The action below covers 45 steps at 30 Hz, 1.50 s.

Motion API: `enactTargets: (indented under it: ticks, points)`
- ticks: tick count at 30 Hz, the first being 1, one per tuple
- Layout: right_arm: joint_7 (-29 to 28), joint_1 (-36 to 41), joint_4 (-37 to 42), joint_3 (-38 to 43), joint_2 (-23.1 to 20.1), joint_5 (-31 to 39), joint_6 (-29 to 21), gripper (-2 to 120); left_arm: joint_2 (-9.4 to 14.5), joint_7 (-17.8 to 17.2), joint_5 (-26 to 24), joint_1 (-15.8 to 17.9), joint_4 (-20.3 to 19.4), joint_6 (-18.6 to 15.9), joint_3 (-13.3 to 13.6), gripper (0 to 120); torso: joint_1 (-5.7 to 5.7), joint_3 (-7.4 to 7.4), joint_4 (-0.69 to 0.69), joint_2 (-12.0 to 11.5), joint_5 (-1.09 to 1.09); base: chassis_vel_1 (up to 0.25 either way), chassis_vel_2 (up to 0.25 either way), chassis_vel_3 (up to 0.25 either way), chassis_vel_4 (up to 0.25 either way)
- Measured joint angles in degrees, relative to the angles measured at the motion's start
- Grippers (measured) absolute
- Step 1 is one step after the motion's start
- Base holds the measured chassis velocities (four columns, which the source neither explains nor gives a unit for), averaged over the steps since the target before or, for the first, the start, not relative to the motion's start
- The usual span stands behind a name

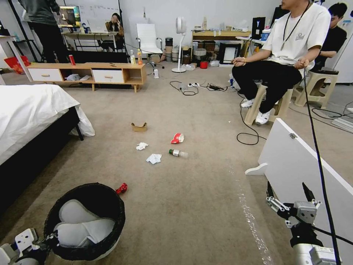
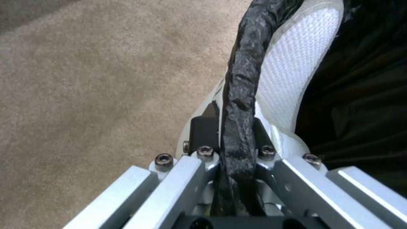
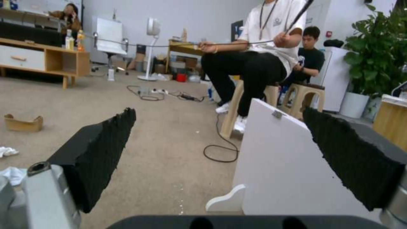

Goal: Pick up the trash bin and place the garbage on the floor into it.

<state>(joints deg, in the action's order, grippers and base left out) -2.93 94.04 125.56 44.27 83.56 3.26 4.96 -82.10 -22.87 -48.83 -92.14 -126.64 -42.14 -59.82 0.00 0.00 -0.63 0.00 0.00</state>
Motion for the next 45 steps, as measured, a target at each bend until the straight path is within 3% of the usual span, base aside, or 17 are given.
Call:
enactTargets:
  ticks: [45]
  points:
    - [0.33, 0.78, 0.57, 0.12, -0.35, 0.09, 0.23, 100, -0.67, 1.13, -0.57, -1.59, -1.98, 0.00, -0.31, 3, 0.00, 0.00, 0.00, 0.00, 0.00, 0.021, 0.023, 0.023, 0.019]
